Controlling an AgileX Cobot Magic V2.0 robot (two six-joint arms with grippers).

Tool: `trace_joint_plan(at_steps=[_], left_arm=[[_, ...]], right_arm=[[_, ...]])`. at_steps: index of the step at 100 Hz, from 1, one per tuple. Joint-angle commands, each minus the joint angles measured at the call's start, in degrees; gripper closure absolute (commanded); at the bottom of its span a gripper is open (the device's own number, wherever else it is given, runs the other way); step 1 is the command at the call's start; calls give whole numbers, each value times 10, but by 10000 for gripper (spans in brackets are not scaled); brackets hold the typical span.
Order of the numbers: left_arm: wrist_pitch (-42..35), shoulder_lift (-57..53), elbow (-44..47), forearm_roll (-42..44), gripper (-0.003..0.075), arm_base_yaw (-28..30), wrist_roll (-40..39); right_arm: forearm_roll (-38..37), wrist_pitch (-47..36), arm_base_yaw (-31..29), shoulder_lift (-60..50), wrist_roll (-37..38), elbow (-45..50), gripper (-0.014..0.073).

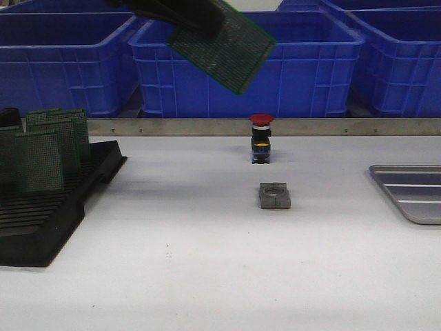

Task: Place circuit board on tray

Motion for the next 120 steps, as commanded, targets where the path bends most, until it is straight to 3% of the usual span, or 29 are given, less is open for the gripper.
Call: trace_joint_plan(at_steps=[1, 25, 62, 91, 120], left_arm=[[6, -23, -18, -48, 741, -36, -5], [-11, -23, -18, -48, 741, -99, -5], [-11, -23, -18, -48, 741, -103, -5], [-11, -23, -18, -48, 741, -103, -5], [-11, -23, -18, -48, 741, -103, -5]], right_arm=[[-4, -41, -3, -14, -3, -7, 654], [-4, -41, -3, -14, -3, -7, 654], [-3, -80, -2, -11, -3, -47, 654], [-3, 91, -2, 94, -3, -193, 654], [16, 184, -2, 272, -3, -327, 649]])
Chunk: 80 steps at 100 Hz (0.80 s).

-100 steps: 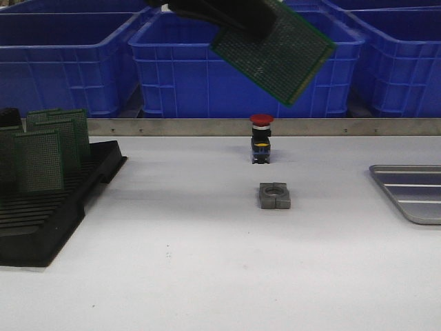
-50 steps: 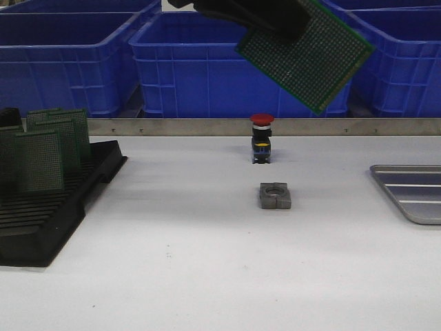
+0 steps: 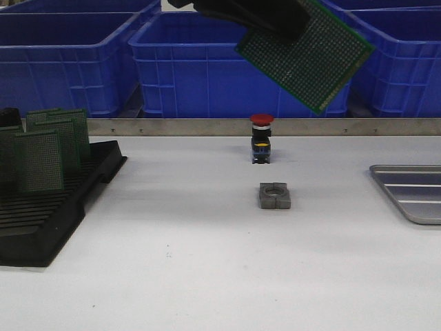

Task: Place circuit board on tray

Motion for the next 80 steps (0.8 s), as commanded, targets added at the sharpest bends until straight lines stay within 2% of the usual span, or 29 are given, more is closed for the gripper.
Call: trace_joint_plan(at_steps=[1, 6, 13, 30, 35, 49, 64, 80], left_arm=[[3, -23, -18, -45, 741, -6, -5], [3, -23, -18, -45, 741, -6, -5], [3, -23, -18, -45, 741, -6, -5], [3, -23, -18, -45, 741, -6, -5], [3, -23, -18, -45, 741, -6, -5], [3, -23, -18, -45, 741, -6, -5], [3, -23, -18, -45, 741, -6, -5], [3, -23, -18, -45, 741, -6, -5]], right_arm=[[13, -7, -2, 59, -3, -53, 648], [31, 2, -2, 86, -3, -70, 618], [65, 6, -2, 120, -3, -90, 531], [151, 6, 2, 187, -6, -128, 146], [167, 9, 9, 205, -25, -138, 83], [243, 32, 63, 248, -110, -171, 90], [323, 73, 156, 297, -278, -212, 127], [414, 139, 204, 349, -436, -255, 130]])
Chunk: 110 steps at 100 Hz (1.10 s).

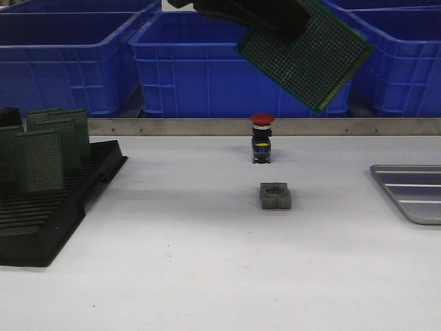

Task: Place circuit board on tray

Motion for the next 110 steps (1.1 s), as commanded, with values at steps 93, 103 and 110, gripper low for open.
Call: trace_joint_plan(at_steps=[93, 103, 110], left_arm=[[3, -23, -18, -45, 741, -6, -5], [-1, -23, -18, -45, 740, -6, -5], [0, -23, -18, -45, 735, -6, -3]], right_arm=[[155, 54, 18, 146, -332, -58, 589], [155, 54, 18, 146, -332, -58, 666], [155, 54, 18, 146, -332, -58, 662]])
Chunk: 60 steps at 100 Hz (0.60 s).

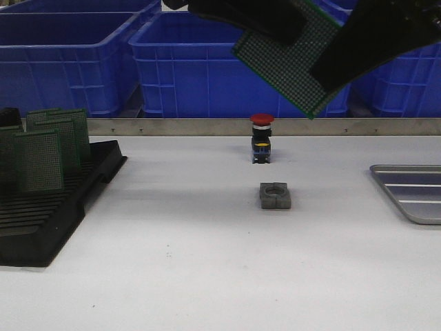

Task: Place circuit board on tray
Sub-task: 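Grasp the board's edge with the right gripper and release the left gripper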

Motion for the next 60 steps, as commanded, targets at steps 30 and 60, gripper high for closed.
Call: trace_joint_plan(at_steps=[30, 60], left_arm=[[-8, -23, -18, -51, 268, -1, -16], [-36, -23, -42, 61, 121, 0, -16]], right_arm=[[27, 2, 0, -11, 15, -19, 663], [27, 29, -59, 1, 131, -19, 663]])
